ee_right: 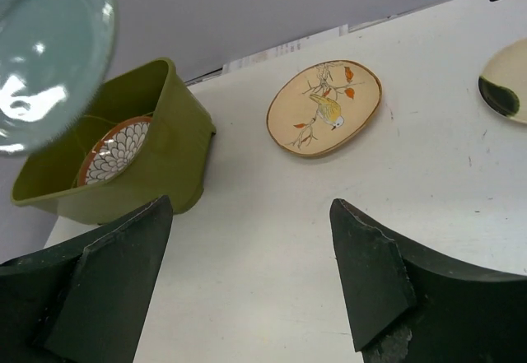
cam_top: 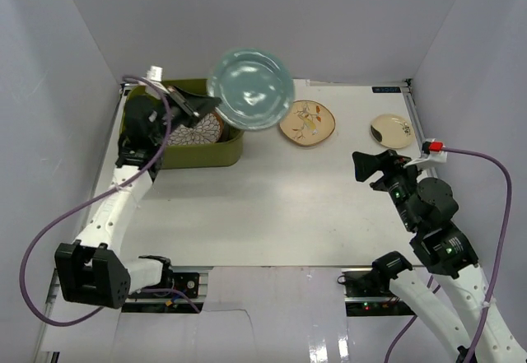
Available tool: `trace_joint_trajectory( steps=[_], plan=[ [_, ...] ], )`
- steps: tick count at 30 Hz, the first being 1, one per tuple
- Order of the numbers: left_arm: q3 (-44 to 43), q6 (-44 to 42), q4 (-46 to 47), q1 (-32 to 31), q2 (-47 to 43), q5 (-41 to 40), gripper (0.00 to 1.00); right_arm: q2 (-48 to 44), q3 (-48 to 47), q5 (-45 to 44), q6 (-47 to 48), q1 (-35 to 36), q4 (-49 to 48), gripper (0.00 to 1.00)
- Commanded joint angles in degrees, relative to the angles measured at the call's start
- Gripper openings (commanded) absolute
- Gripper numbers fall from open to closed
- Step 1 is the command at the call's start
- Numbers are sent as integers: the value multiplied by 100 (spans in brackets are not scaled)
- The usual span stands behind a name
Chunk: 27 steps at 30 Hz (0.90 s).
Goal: Place the plates into the plastic bin on the countertop
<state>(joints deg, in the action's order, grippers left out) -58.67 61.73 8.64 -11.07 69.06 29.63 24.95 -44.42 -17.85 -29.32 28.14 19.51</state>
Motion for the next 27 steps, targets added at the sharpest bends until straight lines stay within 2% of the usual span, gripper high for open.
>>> trace_joint_trajectory(
  steps=[1,4,10,18,27],
  plan=[
    [-399,259,93,1470,159,525,0,168,30,-114,146,-10,-342,83],
    [-451,471,261,2177,537,685,0,361,258,-158,163,-10,-448,83],
    [-803,164,85,2688,1144,518,0,993,609,-132,120,-28,-956,83],
    [-645,-161,-168,2751,1575,273,0,2214,856,360,-135,-396,-1880,83],
    [-426,-846,-758,2742,1734,-448,0,4192,805,774,-1251,-1161,-3548,86]
  ],
)
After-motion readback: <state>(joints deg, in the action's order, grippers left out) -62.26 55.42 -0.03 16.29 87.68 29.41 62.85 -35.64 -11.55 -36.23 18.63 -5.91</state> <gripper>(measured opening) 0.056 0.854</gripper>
